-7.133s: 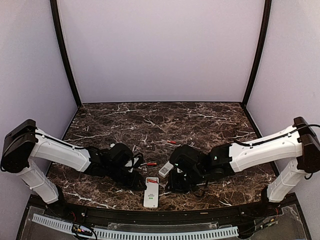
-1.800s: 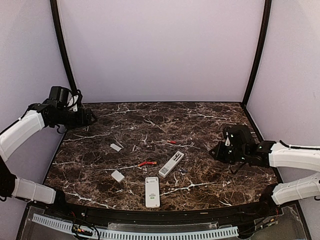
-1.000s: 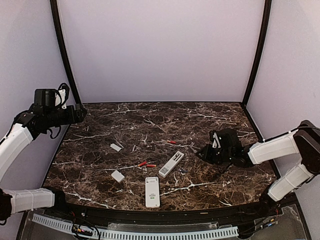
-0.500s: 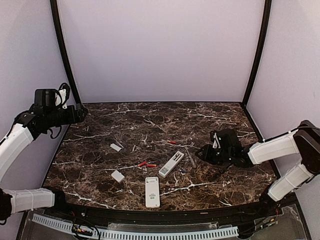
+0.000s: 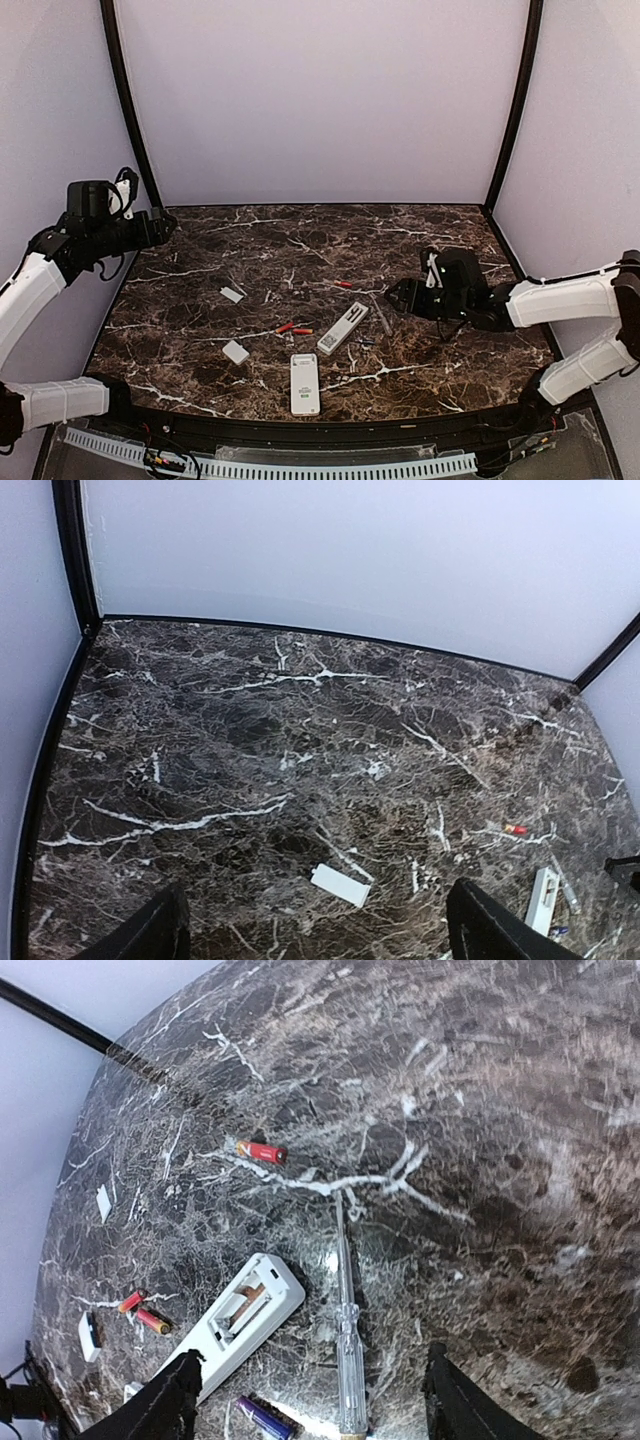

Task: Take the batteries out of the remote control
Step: Place the screwdriver at the center of the board, then reset both arms

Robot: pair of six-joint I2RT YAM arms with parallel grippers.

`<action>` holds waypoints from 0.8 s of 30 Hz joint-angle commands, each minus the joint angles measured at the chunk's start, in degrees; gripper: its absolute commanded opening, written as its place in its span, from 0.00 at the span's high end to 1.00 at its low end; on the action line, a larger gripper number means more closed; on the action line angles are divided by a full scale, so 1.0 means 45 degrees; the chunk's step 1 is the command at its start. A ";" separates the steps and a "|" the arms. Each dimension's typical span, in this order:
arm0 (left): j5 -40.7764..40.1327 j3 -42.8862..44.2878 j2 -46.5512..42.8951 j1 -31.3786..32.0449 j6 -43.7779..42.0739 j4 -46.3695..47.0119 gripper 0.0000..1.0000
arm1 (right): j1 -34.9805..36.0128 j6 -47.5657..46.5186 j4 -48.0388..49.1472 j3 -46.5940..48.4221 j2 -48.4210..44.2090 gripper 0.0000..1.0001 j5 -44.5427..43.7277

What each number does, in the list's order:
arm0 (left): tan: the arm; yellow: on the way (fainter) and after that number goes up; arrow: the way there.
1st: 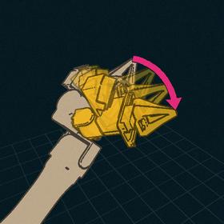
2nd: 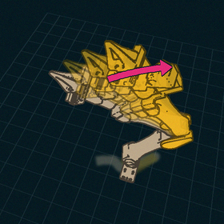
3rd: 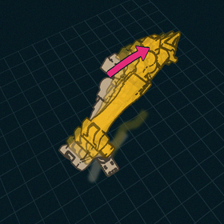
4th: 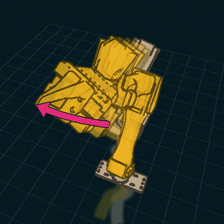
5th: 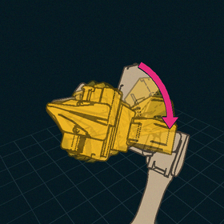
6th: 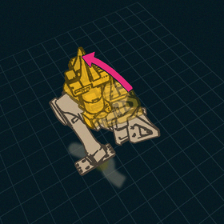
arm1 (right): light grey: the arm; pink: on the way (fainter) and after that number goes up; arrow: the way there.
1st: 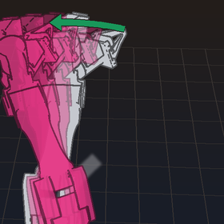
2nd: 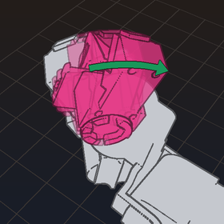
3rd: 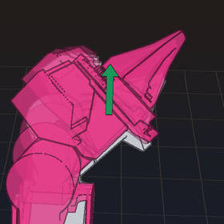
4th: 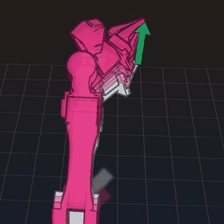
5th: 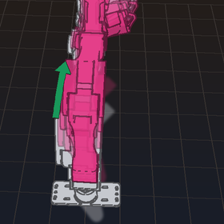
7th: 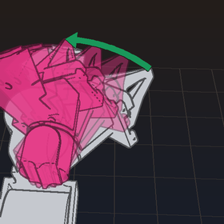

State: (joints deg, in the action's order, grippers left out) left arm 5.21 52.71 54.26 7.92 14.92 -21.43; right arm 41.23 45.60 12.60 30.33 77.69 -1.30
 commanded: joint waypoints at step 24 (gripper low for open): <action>0.2357 -0.3065 0.4875 -0.4775 0.1712 0.9707 0.07 | -0.8566 -0.6788 -0.0232 0.1933 -0.1908 0.01 0.0713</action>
State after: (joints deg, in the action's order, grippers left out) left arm 14.39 42.48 77.84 -9.19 22.94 14.26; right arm 7.70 18.46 6.09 41.23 70.96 -1.08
